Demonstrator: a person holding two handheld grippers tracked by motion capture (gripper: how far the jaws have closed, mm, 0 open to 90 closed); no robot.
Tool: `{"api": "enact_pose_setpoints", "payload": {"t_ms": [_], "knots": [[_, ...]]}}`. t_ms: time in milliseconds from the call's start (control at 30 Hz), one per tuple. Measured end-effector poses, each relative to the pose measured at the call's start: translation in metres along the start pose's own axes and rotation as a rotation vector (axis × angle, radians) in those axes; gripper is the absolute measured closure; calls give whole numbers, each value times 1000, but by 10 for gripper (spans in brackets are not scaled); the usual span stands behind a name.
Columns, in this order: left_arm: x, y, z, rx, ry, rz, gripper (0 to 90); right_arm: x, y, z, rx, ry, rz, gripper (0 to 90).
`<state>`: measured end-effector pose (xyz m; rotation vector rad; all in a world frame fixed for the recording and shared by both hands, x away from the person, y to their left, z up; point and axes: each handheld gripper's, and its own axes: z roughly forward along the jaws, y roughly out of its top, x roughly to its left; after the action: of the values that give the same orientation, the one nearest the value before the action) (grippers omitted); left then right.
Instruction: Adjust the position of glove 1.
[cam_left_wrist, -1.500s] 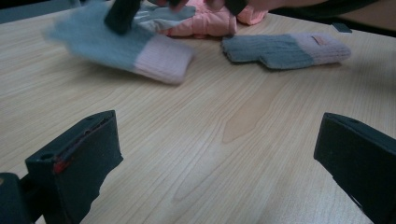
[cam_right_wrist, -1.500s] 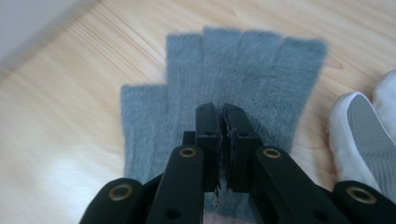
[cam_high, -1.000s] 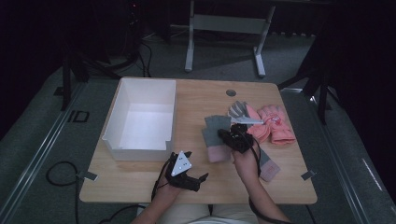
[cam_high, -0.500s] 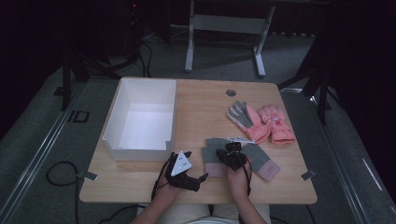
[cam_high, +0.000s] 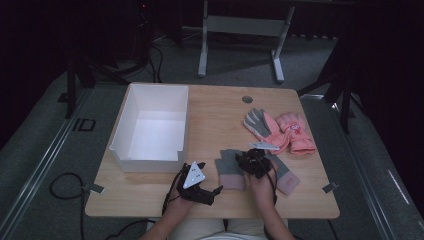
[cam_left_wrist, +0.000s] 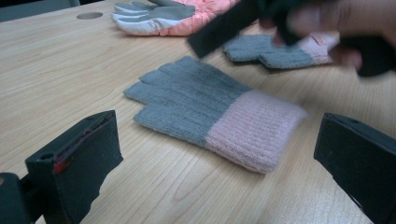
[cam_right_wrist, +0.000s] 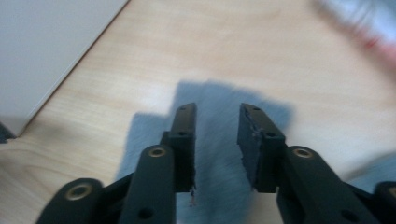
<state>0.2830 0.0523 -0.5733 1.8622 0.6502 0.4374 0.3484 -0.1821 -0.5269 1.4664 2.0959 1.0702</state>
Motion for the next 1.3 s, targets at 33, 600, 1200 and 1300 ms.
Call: {"api": "enact_pose_setpoints", "payload": {"t_ms": [33,600,1200,1300], "knots": [[0,0,0,0,-1,-1,2,-7,4,-4,-10,13,-12,650],[0,1,1,6,5,-4,2,-104,20,-44,90,141,-246,639],[-1,1,2,6,13,4,2,-133,-22,-29,257,179,-392,584],[-1,1,2,7,9,5,2,-134,-23,-28,259,185,-389,629]]}}
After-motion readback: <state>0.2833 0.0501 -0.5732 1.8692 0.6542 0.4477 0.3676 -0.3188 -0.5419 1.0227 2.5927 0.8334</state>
